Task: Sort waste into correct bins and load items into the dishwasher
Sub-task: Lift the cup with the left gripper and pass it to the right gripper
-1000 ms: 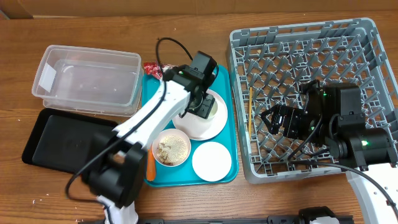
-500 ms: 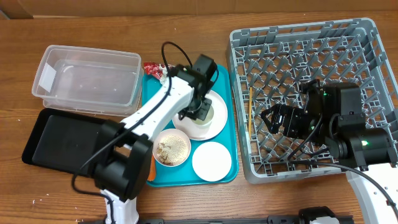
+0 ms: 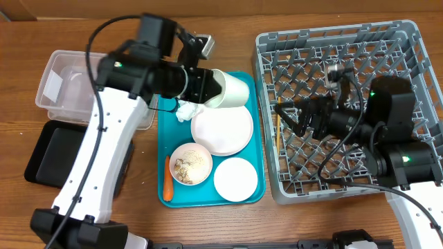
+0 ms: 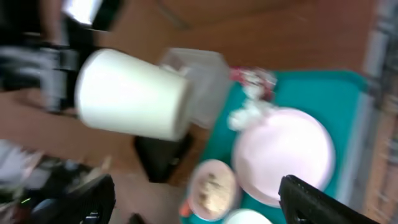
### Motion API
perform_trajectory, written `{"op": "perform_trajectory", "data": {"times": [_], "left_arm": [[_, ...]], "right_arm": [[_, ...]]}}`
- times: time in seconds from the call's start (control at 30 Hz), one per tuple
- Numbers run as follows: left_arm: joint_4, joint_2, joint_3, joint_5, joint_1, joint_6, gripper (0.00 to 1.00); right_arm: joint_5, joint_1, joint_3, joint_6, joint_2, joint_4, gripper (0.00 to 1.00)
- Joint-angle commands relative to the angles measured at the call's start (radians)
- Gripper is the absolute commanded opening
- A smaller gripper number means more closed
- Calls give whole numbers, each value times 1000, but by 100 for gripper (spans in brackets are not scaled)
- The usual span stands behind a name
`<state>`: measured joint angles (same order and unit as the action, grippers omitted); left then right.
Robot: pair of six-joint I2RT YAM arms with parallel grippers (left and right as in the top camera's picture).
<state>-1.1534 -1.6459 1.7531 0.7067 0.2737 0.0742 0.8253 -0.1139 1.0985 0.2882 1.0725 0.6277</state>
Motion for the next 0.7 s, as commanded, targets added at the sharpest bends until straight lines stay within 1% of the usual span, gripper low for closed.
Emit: {"op": "perform_trajectory", "data": {"times": [0.0,0.13,0.2,0.43,0.57,0.67], "left_arm": [[-1,-9,10,414,-9,-53,4],[-1,-9,10,505,10,-53,4],[-2,-9,10,523,27,-53,4],[-2,-9,10,555,49,-52,4],[-2,-9,10,554,62,-52,4],[-2,-9,10,547,76,-52,4]], "right_arm": [[183,-17,29,77,-7,-72,87],[186,-56,29,83,-7,-128,87],[186,-83,29,78,-6,-147,87],[187,-167,29,25,2,-201,88],[186,-202,29,18,2,-251,87],[174,-206,29,18,2,-283,84]]}}
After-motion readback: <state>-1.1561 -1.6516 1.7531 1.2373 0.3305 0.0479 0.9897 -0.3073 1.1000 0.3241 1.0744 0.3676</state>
